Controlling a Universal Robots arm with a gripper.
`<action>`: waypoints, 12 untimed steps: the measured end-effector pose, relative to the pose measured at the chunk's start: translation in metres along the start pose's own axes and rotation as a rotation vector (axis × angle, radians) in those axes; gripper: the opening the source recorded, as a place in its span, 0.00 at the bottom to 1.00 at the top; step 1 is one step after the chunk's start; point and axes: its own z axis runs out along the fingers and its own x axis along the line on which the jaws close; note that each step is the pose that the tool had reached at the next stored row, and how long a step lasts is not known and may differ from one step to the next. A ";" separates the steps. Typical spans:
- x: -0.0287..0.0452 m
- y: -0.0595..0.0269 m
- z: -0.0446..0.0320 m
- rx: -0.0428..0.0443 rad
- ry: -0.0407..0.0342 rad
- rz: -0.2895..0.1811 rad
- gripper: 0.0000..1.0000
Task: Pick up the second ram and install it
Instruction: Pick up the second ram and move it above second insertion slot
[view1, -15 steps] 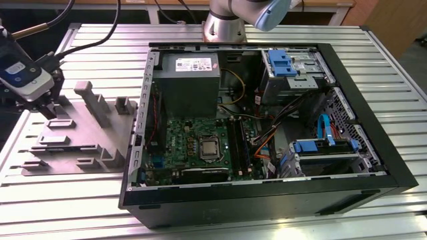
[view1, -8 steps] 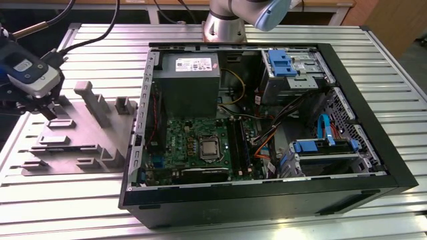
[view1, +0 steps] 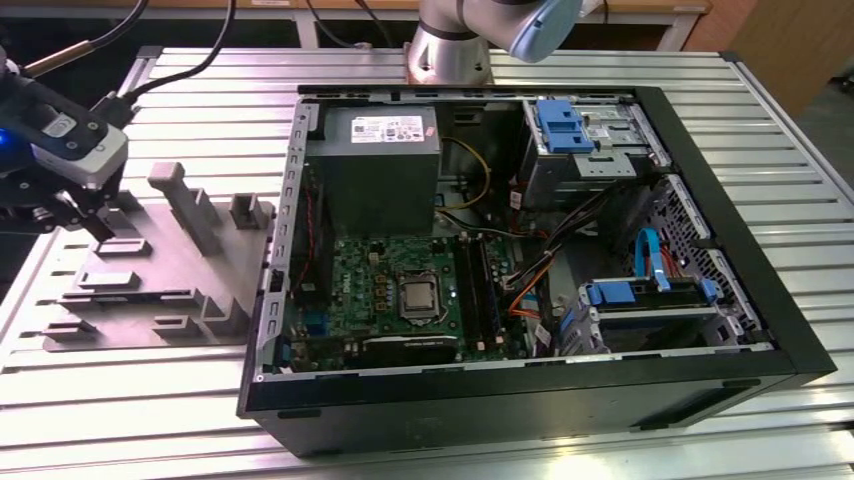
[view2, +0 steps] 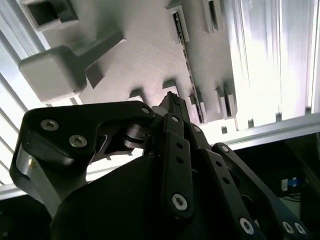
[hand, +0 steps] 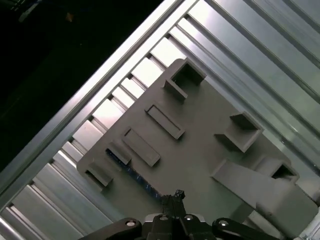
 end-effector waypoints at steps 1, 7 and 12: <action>0.0000 0.0000 0.0003 -0.0005 0.0008 -0.018 0.10; 0.0001 -0.0001 0.0024 -0.0038 0.0056 -0.126 0.10; 0.0001 -0.0002 0.0041 -0.0066 0.0097 -0.217 0.10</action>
